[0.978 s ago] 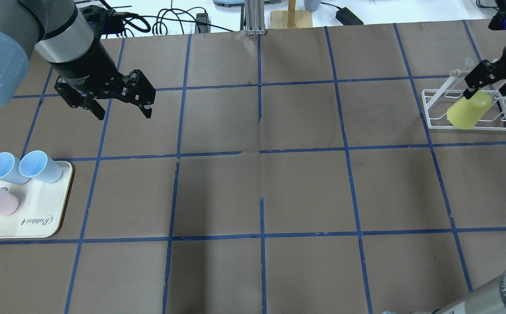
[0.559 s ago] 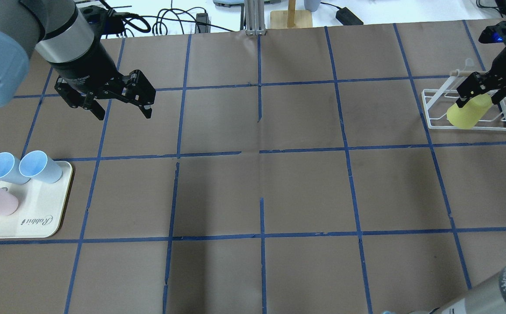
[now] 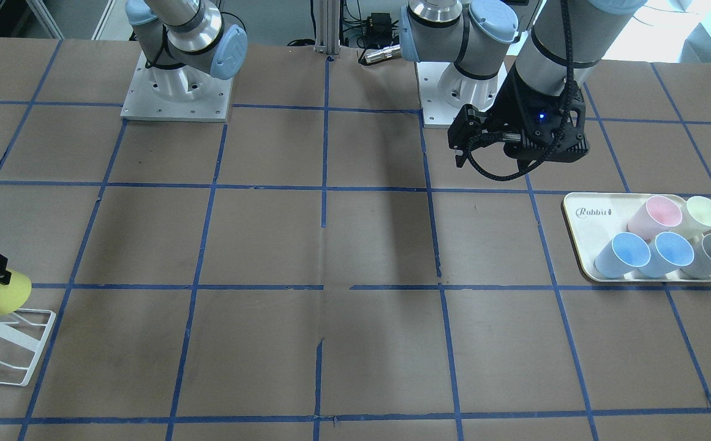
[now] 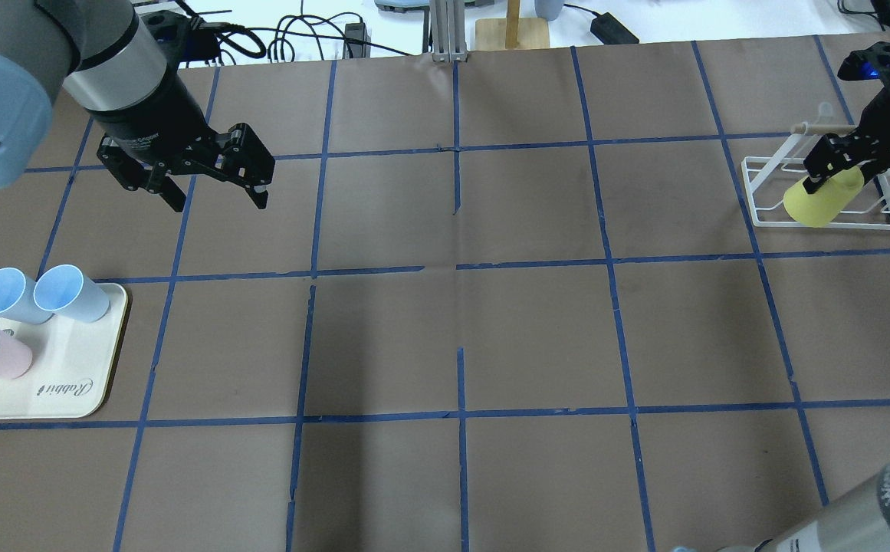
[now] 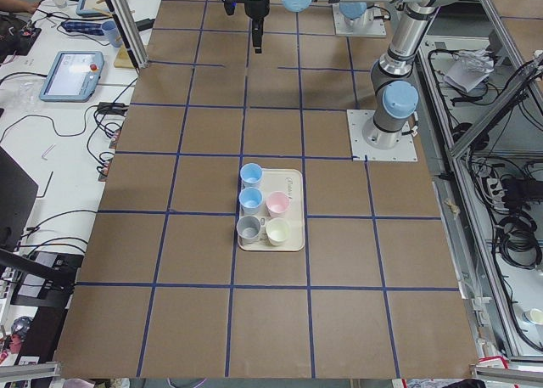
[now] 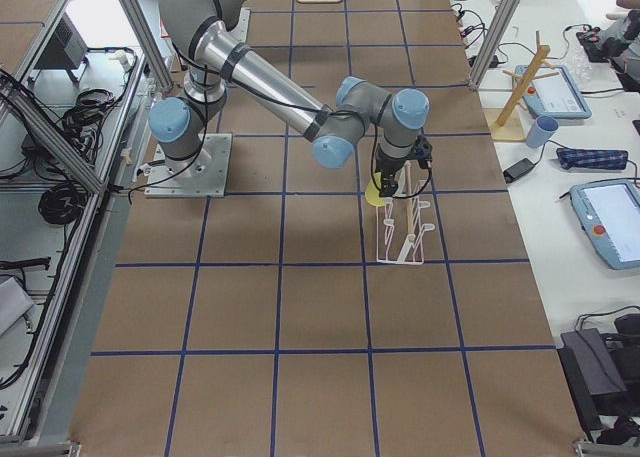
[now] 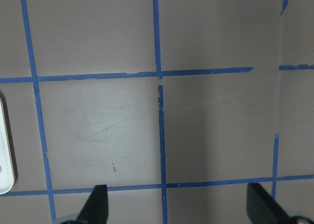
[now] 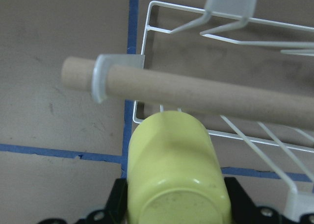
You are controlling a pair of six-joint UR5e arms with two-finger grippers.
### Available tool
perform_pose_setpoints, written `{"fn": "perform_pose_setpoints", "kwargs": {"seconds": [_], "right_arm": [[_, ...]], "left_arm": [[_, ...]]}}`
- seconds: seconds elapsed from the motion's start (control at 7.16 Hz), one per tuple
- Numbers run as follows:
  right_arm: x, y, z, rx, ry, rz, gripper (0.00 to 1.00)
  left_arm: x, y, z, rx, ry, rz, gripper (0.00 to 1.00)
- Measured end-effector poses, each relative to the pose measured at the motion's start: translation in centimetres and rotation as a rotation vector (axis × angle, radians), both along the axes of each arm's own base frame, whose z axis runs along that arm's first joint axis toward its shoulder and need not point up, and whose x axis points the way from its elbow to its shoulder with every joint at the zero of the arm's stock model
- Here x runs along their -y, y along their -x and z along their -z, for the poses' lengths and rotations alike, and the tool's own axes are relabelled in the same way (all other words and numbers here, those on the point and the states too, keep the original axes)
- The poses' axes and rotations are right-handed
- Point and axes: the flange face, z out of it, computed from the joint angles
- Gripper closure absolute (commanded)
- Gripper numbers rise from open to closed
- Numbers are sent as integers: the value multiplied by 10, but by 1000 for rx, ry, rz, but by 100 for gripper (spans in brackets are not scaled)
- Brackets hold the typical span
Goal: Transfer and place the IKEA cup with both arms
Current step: 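Close the right gripper on the yellow cup and lift it off the rack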
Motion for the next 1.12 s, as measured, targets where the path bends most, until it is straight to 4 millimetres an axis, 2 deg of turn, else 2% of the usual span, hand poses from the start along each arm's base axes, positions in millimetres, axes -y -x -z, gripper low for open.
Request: {"fn": "perform_pose_setpoints", "kwargs": {"seconds": [0.28, 0.56, 0.7, 0.84, 1.12], "right_arm": [[0, 0, -8, -4, 5, -4, 46], [-3, -2, -29, -14, 23, -8, 45], [-8, -4, -50, -22, 27, -10, 45], [-16, -7, -80, -31, 24, -11, 45], [-41, -19, -152, -45, 20, -11, 45]], "left_arm": [[-1, 0, 1, 1, -4, 1, 0], [-2, 0, 4, 1, -8, 3, 0], [-3, 0, 5, 1, -10, 3, 0], [-3, 0, 5, 1, -9, 3, 0], [-3, 0, 4, 0, -8, 2, 0]]}}
